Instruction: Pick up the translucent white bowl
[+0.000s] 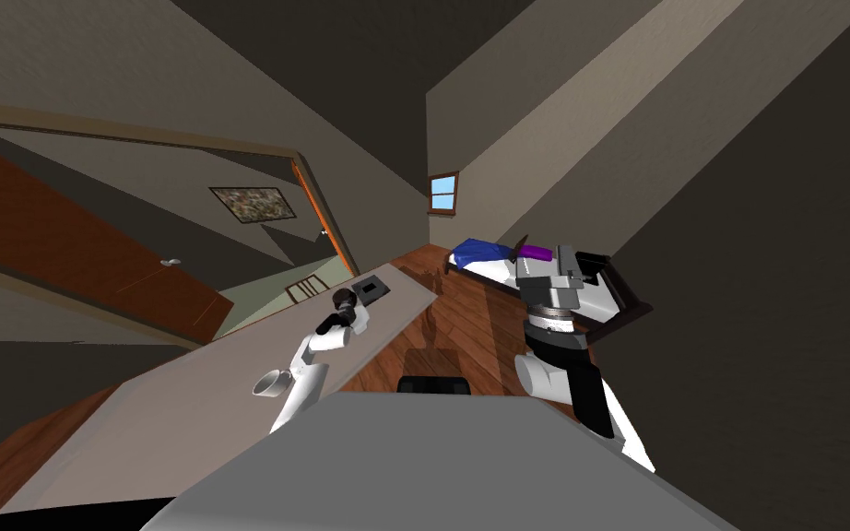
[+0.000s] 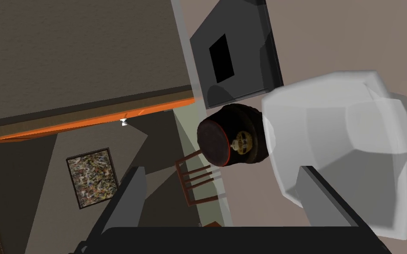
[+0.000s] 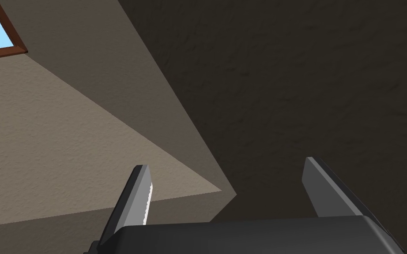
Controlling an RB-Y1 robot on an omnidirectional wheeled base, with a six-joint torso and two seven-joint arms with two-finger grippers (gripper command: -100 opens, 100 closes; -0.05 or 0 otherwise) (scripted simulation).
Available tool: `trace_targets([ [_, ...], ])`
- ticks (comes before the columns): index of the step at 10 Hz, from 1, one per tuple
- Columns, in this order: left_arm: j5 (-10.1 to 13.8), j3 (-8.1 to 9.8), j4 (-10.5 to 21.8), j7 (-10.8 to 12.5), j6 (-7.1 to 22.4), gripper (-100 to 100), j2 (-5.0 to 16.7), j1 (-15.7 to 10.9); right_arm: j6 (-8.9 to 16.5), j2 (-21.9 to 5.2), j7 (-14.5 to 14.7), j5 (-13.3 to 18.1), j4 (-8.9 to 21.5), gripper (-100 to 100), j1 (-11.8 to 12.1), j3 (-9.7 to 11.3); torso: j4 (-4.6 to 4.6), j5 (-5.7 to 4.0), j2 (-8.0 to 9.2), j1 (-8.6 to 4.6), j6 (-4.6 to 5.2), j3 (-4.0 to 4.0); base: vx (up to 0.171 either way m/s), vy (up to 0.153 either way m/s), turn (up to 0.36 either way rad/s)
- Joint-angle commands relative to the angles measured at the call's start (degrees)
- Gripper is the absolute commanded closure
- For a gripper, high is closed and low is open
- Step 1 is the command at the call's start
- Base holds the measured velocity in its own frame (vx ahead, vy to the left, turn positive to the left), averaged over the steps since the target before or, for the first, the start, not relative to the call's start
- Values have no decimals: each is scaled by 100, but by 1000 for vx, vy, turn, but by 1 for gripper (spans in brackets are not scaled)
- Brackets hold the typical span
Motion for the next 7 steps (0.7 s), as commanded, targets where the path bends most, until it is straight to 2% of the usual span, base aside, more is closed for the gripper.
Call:
trace_targets([
  [1,61,93,218,145,286,-100,40,-95,0,0,0,0,0,0,0,0,0,0,0,0,0,0,46,-20,8],
  [2,61,93,218,145,359,-100,40,-95,0,0,0,0,0,0,0,0,-1,0,-4,-2,-1,-2,39,-14,10],
  [3,87,175,403,272,607,-100,51,-197,0,0,0,0,0,0,0,0,-1,0,-3,0,0,-2,42,-2,13],
  [4,87,175,403,272,643,-100,51,-197,0,0,0,0,0,0,0,0,-1,1,-5,5,0,-3,37,-7,5],
  [5,112,254,580,399,900,-100,62,-294,0,0,0,0,0,0,0,0,-1,1,-2,4,-1,-2,46,-14,17],
  [6,112,254,580,399,917,-100,62,-294,0,0,0,0,0,0,0,0,-1,1,-6,1,0,-3,37,-14,9],
  [7,137,331,751,525,1147,-100,71,-386,0,0,0,0,0,0,0,0,-1,0,-3,1,0,-2,46,-9,18],
])
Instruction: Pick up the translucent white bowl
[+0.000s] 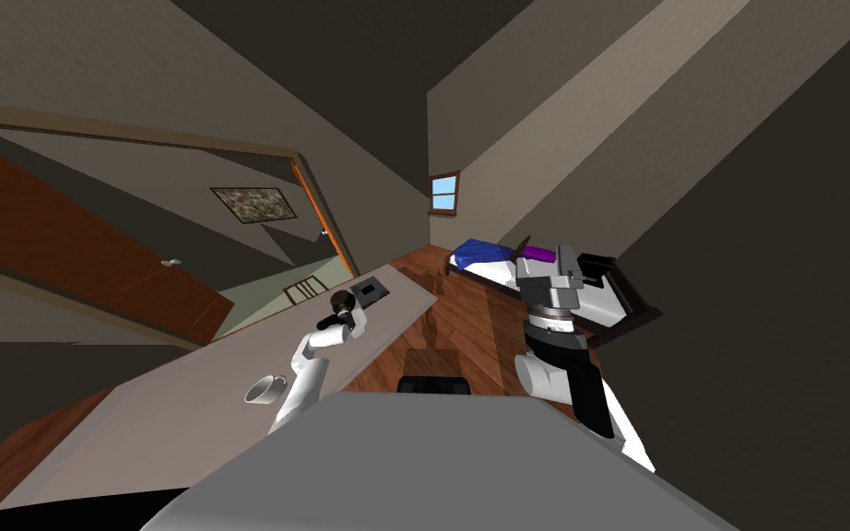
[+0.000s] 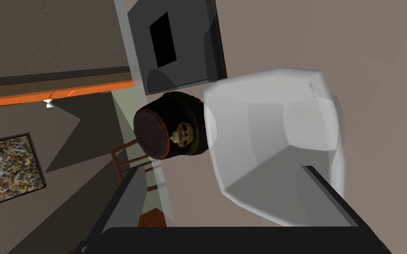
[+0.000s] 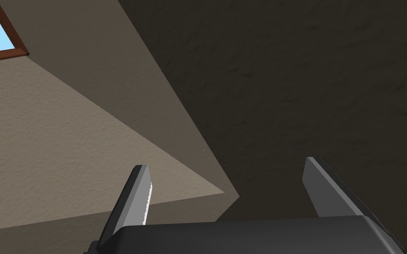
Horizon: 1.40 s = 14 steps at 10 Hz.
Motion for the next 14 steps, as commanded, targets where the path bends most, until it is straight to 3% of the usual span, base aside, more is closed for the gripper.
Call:
trace_targets([
  [1,8,36,48,74,177,-100,-9,-17,0,0,0,0,0,0,0,0,0,0,0,0,0,0,44,-5,9],
  [4,56,179,365,318,647,-100,8,-181,0,0,0,0,0,0,0,0,0,0,1,0,0,0,45,-10,16],
  [7,79,244,512,434,883,-100,15,-252,0,0,0,0,0,0,0,0,0,0,-2,-1,0,-1,46,-10,14],
  [11,156,453,1001,823,1591,-100,24,-447,0,0,0,0,0,0,0,0,-3,0,-14,1,0,-8,74,0,26],
  [14,193,539,1255,1002,1910,-100,0,-483,0,0,0,0,0,0,0,0,-3,2,-11,8,0,-7,75,11,17],
])
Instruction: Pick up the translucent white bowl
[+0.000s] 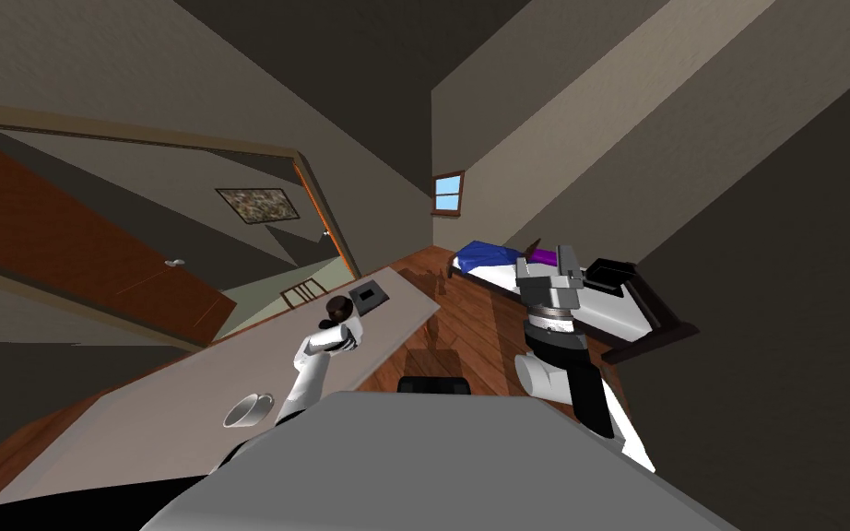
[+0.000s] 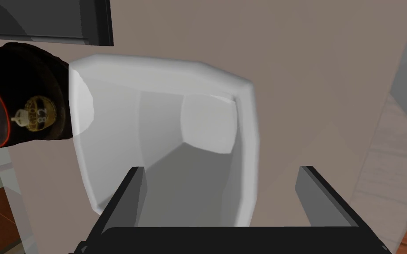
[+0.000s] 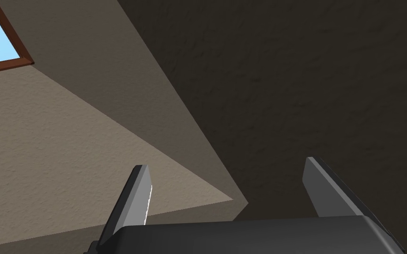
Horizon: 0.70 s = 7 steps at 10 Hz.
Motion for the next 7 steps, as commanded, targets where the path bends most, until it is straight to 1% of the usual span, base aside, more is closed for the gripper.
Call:
trace_targets([
  [1,-6,19,1,86,176,-100,-63,59,0,0,0,0,0,0,0,0,0,0,0,0,0,0,50,12,11],
  [2,-7,13,46,55,101,-100,-20,-8,0,0,0,0,0,0,0,0,1,0,6,1,0,3,19,6,1],
  [3,-8,14,48,67,126,0,-23,-7,0,0,0,0,0,0,-1,0,4,-1,17,-1,0,9,0,0,0],
  [4,-16,-12,215,47,-70,-100,-54,0,0,0,0,0,0,0,-1,0,5,-1,24,-3,0,14,27,17,33],
  [7,-28,-51,465,19,-362,-100,-102,12,0,0,0,0,0,0,0,0,2,1,8,7,0,4,52,25,23],
])
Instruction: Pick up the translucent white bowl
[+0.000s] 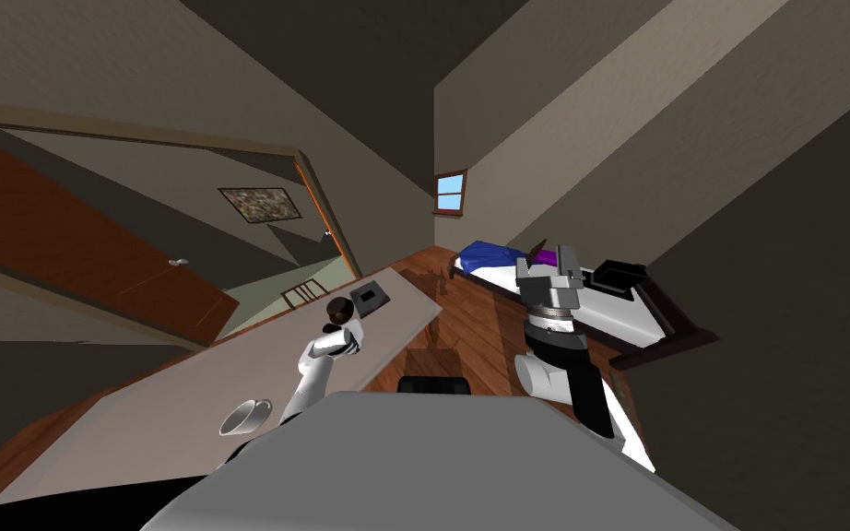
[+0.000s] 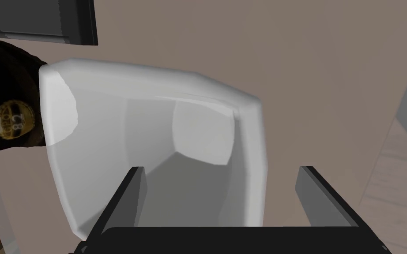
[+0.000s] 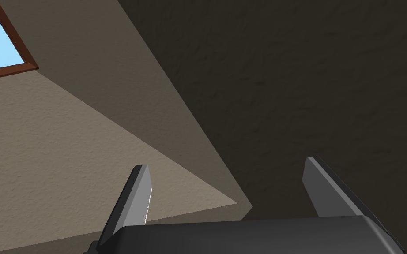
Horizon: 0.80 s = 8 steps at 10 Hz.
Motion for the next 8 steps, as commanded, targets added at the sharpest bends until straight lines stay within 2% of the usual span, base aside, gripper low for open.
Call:
trace_targets([
  [1,0,0,0,0,0,-100,0,0,0,0,0,0,0,0,0,0,0,0,0,0,0,0,15,5,2],
  [2,-1,-2,12,-1,-23,100,-1,-1,0,0,0,0,0,0,0,0,2,-1,8,-4,0,5,0,0,0],
  [6,2,3,13,8,-19,100,-3,1,0,0,0,0,0,0,-1,0,5,-6,17,-11,5,10,0,-1,3],
  [7,1,1,15,5,-18,0,-4,3,0,0,0,0,0,0,-1,0,7,-8,19,-13,3,12,0,0,0],
  [8,9,24,-165,16,177,100,30,-3,0,0,0,0,0,0,-1,0,8,-9,21,-14,3,14,-31,-18,-39],
])
